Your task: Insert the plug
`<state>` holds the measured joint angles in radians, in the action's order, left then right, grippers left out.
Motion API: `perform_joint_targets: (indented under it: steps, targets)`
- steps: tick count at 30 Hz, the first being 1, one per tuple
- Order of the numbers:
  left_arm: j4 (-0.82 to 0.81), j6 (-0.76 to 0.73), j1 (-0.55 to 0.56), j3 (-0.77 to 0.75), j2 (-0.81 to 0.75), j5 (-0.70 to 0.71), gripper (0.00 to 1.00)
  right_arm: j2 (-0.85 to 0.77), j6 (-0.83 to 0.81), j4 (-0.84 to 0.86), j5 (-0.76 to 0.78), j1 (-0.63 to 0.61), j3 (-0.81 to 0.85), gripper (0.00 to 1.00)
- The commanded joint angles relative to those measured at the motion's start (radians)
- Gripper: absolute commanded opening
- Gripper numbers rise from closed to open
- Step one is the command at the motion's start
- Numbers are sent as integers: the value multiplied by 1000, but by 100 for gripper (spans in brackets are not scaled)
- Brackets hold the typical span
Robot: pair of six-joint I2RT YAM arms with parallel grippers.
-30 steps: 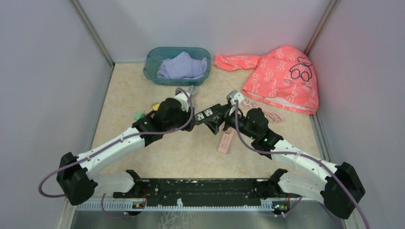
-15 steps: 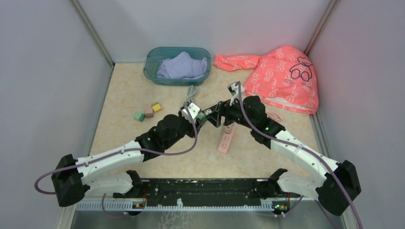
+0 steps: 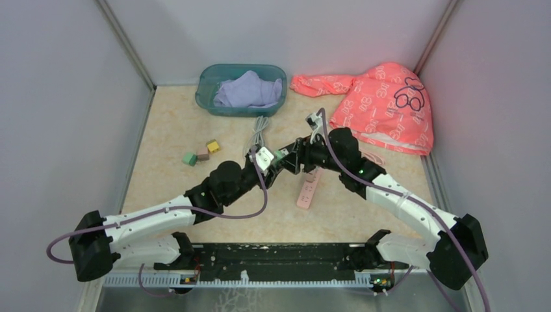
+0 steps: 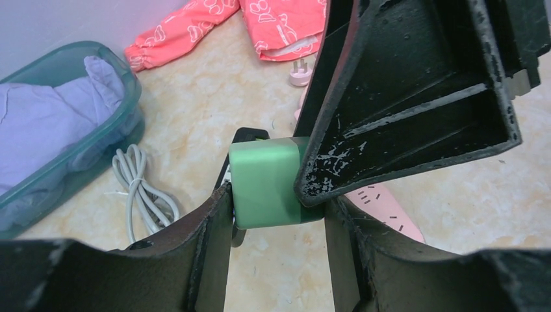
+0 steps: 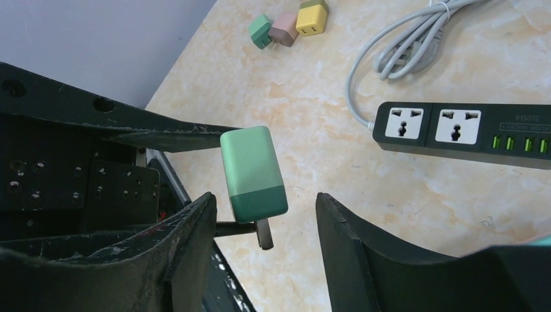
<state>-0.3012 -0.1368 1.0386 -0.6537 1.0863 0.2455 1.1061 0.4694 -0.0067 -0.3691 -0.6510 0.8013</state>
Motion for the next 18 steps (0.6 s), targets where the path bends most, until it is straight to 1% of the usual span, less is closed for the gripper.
perform_joint_targets:
  steps: [1,7,10,11,13,15,18]
  targets:
    - [-78,-27,10,0,-19,-40,35,5,19,57,-46,14,49,54]
    - [-82,-41,13,2,-20,-67,36,1,11,69,-89,25,43,36]
    - [-82,-58,14,0,-22,-80,40,-5,-2,85,-122,37,32,27]
    - [-78,-62,14,0,-25,-81,42,-9,-4,97,-143,43,26,22]
    - [-69,-64,14,1,-35,-85,47,-14,0,135,-191,65,11,14]
    - [-59,-59,13,6,-48,-90,56,-15,4,167,-235,86,1,1]
    - [-1,-54,10,6,-80,-148,69,-16,-6,206,-293,116,-13,0]
